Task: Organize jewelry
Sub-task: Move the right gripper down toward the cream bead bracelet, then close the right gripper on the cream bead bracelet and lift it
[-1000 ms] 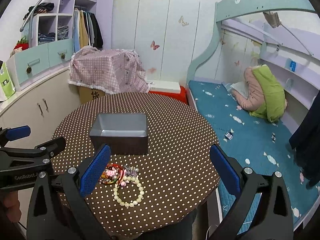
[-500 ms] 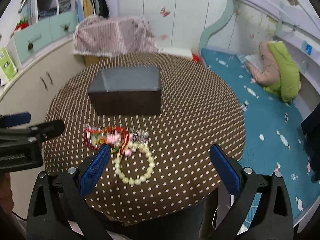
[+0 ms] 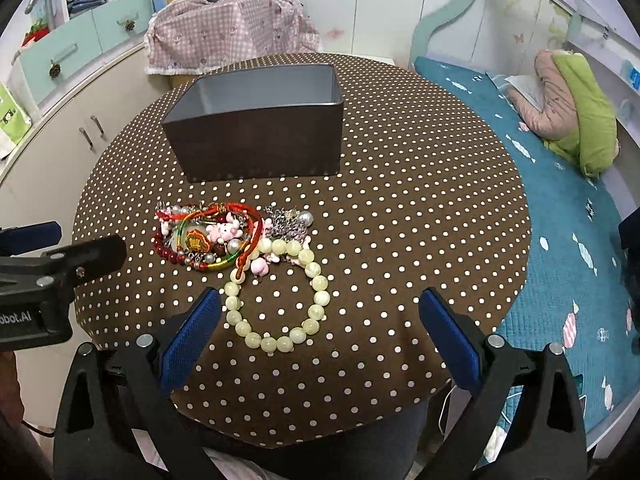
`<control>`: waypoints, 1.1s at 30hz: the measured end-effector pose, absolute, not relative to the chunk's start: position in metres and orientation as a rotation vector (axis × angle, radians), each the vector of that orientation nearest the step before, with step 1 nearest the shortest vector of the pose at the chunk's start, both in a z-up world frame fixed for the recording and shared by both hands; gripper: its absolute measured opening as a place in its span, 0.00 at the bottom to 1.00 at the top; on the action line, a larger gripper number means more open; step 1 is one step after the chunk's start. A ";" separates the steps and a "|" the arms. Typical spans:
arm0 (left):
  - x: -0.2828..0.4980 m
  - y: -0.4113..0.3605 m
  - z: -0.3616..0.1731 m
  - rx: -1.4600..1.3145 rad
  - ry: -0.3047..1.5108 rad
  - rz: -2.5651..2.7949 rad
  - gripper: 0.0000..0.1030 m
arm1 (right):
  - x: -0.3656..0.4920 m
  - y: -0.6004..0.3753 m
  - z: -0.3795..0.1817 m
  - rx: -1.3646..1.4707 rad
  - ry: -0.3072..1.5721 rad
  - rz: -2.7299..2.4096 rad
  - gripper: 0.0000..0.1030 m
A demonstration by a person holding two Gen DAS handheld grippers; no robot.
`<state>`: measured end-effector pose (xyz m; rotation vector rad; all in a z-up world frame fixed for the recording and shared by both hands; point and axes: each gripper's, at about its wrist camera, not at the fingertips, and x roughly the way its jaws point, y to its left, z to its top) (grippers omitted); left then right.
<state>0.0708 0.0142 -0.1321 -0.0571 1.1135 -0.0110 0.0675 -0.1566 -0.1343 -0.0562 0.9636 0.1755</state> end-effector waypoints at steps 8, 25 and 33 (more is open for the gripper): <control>0.075 0.016 -0.147 -0.077 1.165 -0.047 0.95 | 0.077 -0.160 -0.149 -0.041 1.024 0.173 0.51; 0.099 -0.004 -0.148 -0.104 1.164 -0.157 0.74 | 0.083 -0.187 -0.139 0.004 0.958 0.203 0.08; 0.121 -0.019 -0.158 -0.158 1.191 -0.189 0.48 | 0.089 -0.205 -0.117 0.037 0.890 0.198 0.08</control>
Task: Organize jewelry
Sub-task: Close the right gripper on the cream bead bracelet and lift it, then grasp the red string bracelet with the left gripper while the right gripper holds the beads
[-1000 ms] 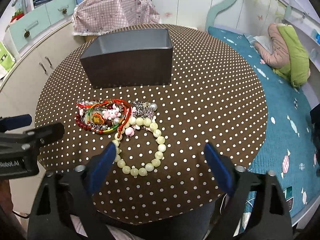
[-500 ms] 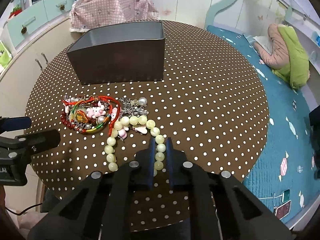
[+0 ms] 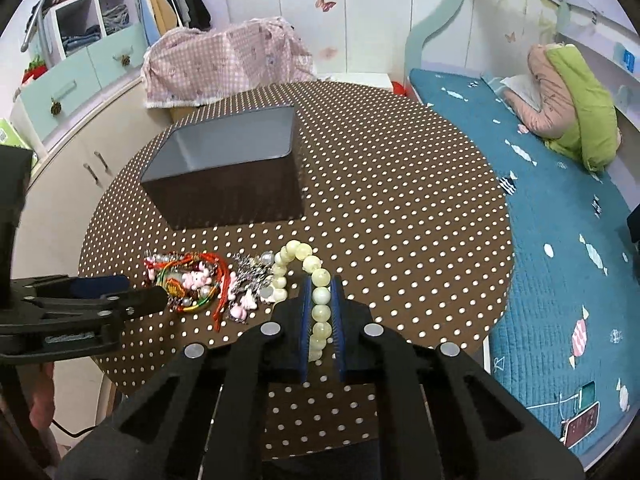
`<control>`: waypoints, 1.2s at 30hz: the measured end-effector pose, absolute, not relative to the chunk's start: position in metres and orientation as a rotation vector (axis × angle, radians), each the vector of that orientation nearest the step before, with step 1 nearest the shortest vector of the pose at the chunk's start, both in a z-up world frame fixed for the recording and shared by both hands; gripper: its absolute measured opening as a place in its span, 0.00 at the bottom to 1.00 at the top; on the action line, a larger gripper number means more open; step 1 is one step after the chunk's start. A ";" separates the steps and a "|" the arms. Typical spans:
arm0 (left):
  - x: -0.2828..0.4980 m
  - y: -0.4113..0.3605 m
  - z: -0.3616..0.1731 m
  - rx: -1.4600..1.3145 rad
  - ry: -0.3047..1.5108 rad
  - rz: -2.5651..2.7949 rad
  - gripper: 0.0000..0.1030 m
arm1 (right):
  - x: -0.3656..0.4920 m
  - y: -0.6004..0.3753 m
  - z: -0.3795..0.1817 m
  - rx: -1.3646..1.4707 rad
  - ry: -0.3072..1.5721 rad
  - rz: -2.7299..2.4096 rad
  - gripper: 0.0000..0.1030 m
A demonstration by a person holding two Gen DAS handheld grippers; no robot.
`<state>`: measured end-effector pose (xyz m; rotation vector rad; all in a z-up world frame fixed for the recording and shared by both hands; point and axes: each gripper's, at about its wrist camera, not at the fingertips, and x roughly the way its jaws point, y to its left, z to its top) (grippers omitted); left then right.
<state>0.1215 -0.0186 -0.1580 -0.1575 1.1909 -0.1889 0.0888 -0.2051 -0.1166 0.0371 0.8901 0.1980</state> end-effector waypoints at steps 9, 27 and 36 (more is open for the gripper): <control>0.137 -0.031 -0.160 -0.172 1.162 -0.174 0.30 | 0.088 -0.207 -0.122 0.051 0.903 0.195 0.08; 0.141 -0.052 -0.160 -0.031 1.153 -0.161 0.02 | 0.088 -0.207 -0.128 0.065 0.917 0.214 0.08; 0.134 -0.048 -0.147 -0.051 1.104 -0.188 0.00 | 0.084 -0.209 -0.125 0.068 0.902 0.221 0.08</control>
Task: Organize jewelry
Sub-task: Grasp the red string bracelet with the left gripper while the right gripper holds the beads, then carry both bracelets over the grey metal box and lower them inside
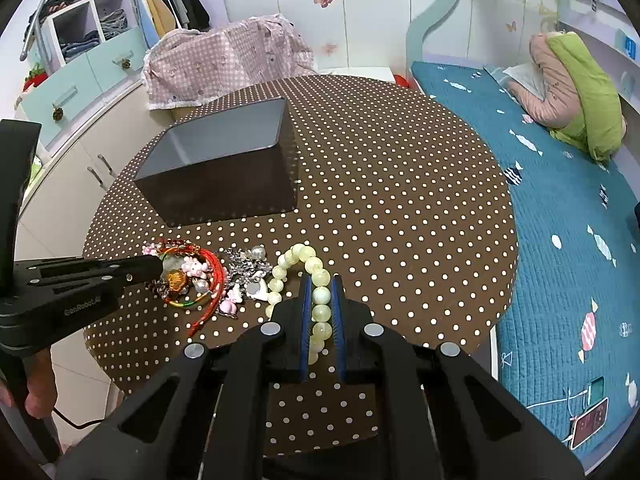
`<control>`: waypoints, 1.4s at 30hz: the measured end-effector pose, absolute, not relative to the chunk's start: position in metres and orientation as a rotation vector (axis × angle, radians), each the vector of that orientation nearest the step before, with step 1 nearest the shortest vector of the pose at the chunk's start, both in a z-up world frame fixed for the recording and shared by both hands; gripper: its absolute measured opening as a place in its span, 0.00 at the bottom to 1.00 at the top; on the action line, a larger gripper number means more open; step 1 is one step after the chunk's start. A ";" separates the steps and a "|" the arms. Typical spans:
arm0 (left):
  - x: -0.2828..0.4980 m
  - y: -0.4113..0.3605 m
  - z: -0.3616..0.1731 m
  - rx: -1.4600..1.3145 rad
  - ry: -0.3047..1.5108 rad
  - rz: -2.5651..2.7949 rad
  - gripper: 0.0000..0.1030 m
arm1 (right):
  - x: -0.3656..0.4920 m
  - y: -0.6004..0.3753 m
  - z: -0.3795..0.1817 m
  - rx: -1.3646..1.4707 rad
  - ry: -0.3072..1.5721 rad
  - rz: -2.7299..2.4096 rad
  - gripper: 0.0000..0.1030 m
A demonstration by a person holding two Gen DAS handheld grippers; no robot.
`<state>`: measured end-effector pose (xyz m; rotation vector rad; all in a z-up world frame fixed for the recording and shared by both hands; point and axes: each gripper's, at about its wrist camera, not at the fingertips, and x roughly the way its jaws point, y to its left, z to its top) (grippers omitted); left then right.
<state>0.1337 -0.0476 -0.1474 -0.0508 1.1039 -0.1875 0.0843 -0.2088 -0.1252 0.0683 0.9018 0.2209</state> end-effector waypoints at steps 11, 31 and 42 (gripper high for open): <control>0.129 -0.047 -0.139 -0.034 1.083 -0.258 0.02 | 0.079 -0.204 -0.110 0.054 0.856 0.234 0.08; 0.157 -0.072 -0.164 0.182 1.139 -0.254 0.04 | 0.087 -0.207 -0.116 0.064 0.877 0.231 0.08; 0.149 -0.051 -0.142 0.072 1.088 -0.275 0.04 | 0.086 -0.205 -0.111 0.058 0.860 0.236 0.08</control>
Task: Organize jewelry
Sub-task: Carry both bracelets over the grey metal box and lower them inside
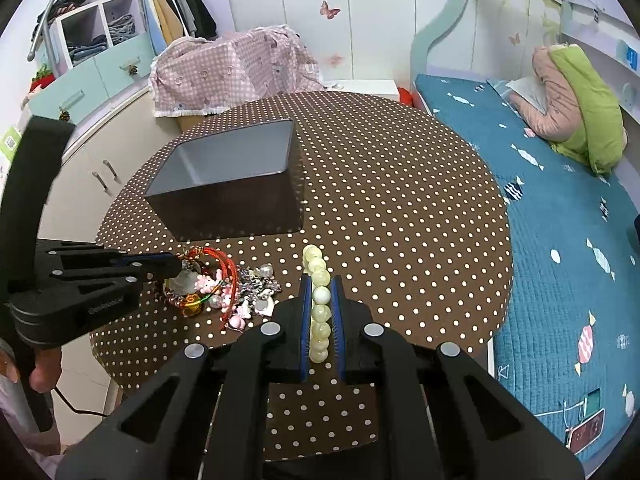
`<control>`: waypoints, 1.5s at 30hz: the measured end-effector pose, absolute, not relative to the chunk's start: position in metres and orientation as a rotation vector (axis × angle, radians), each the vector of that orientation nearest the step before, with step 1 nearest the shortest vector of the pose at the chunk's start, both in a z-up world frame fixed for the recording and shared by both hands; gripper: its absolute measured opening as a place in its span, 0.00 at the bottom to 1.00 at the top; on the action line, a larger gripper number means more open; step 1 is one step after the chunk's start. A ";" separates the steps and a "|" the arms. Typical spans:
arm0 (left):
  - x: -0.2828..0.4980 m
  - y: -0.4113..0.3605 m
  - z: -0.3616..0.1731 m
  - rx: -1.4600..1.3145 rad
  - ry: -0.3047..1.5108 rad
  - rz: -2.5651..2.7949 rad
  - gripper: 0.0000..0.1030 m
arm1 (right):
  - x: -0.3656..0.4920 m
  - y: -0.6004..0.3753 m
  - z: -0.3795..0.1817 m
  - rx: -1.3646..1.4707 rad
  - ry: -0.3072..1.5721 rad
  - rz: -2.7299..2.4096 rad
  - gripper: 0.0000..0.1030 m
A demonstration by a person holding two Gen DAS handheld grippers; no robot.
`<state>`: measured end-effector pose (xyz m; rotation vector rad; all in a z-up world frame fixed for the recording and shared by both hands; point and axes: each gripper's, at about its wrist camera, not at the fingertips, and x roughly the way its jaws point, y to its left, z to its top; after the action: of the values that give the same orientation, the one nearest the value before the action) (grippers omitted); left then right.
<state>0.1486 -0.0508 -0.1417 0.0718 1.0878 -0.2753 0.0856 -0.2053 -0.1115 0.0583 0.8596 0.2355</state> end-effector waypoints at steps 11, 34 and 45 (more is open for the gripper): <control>0.137 -0.030 -0.085 -0.005 0.937 -0.299 0.04 | 0.094 -0.196 -0.077 0.045 0.761 0.275 0.08; 0.199 -0.010 -0.065 -0.085 0.882 -0.220 0.04 | 0.149 -0.153 -0.044 -0.051 0.650 0.363 0.08; 0.221 -0.001 -0.092 -0.082 0.945 -0.214 0.20 | 0.180 -0.147 -0.067 -0.046 0.742 0.390 0.16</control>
<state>0.2214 -0.0013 -0.0925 -0.0818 0.9452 -0.2137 0.1800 -0.1472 -0.0666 -0.0459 0.7416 0.3904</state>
